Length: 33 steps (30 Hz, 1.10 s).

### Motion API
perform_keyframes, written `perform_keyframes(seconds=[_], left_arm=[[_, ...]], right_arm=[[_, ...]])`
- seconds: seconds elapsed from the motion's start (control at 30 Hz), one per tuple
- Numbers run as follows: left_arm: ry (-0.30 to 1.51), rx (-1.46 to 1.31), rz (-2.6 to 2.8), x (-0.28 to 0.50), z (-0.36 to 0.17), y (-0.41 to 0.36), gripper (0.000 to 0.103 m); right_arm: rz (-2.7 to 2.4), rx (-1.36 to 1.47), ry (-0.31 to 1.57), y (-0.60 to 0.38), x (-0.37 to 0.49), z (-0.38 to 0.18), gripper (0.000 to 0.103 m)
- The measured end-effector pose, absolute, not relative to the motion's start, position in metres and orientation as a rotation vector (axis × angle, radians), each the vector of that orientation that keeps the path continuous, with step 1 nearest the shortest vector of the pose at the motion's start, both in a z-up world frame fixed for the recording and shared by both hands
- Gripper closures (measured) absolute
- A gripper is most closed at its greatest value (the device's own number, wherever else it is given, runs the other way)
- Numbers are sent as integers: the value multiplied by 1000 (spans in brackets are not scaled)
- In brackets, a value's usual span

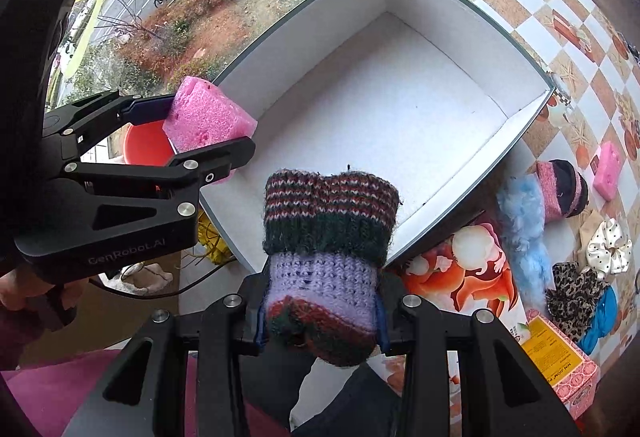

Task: Organize soft objects
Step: 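Lower sock and sponge into the white box and open both tools, then move both tools back from the box to the items on the table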

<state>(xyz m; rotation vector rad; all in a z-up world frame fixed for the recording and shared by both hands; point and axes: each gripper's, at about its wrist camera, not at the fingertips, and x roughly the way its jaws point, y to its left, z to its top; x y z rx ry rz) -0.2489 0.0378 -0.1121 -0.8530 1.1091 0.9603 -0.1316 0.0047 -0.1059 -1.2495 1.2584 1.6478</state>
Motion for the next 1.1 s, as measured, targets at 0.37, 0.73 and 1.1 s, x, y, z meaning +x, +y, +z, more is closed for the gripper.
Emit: perform_keyframes(seconds=[0.37, 0.73, 1.1], left_arm=[[1101, -952, 934, -256, -122, 41, 20], [1059, -1062, 791, -230, -107, 49, 12], [1081, -843, 594, -112, -61, 41, 11]], right_arm=[[1647, -1211, 1245, 10, -129, -100, 15], [1527, -1081, 1335, 5, -73, -77, 15], [1224, -818, 1292, -39, 89, -25, 1]])
